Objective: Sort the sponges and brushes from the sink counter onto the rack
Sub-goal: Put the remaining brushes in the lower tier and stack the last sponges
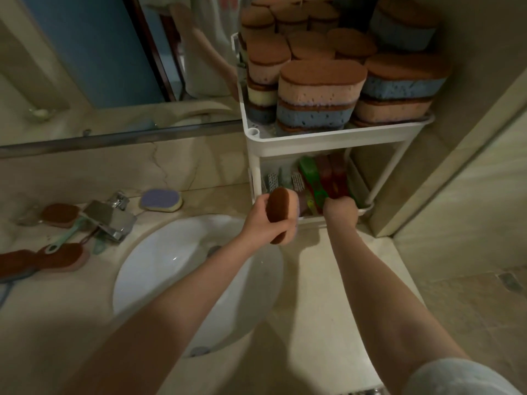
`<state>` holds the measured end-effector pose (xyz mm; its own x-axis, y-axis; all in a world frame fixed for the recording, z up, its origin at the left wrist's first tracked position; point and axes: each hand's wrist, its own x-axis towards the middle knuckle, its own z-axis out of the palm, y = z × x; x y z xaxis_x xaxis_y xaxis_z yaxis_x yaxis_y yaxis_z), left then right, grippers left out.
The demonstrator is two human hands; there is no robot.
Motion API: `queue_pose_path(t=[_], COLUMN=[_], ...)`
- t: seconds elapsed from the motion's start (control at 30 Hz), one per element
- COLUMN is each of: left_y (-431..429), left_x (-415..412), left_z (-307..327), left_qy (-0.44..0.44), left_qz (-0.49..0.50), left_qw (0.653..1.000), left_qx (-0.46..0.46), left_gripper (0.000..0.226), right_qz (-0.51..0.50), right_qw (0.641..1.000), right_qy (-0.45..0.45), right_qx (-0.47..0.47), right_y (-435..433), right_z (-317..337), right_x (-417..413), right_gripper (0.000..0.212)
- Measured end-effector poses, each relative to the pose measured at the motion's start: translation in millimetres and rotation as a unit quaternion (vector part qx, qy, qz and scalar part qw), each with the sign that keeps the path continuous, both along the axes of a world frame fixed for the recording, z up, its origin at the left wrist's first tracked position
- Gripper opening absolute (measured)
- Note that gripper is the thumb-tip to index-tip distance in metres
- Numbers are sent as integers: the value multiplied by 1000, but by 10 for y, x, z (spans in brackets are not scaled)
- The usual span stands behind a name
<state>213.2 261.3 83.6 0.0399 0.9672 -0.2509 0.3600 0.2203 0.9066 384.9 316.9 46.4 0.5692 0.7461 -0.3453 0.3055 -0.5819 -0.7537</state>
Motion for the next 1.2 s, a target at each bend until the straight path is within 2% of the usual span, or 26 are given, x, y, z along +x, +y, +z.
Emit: queue_pose_path(t=[0.13,0.2,0.37,0.47,0.57,0.67,0.77,0.93,1.2], left_y=[8,0,-19,-24,-21,-26,-70,-167,-203], left_x=[-22,-26,-22,-12,-7,16,26,-23,49], left_z=[-27,-41,-20,9,47,121,272,672,1497], left_qy=[2,3,9,11,20,23,12,-62,-164], left_qz=[0,2,-1,-7,-29,-65,-96,-138,-123], left_qw=[1000,1000,1000,1000,999,997,993,981,944], left_qx=[-12,-15,-15,-8,3,21,66,118,259], left_gripper=[79,79,77,77,77,80,84,93,73], right_qz=[77,116,142,143,135,158,224,278,246], right_qw=[980,965,957,973,984,965,929,890,867], right_qy=[-164,-213,-239,-180,-53,121,220,266,228], right_qx=[-78,-99,-83,-7,102,172,195,244,369], right_y=[29,48,-1,-80,-164,-283,-471,-755,-868], right_z=[58,85,85,81,159,369,657,1223,2142], right_x=[25,18,66,98,85,52,29,23,-25], right_gripper=[24,20,25,31,23,12,13,18,28])
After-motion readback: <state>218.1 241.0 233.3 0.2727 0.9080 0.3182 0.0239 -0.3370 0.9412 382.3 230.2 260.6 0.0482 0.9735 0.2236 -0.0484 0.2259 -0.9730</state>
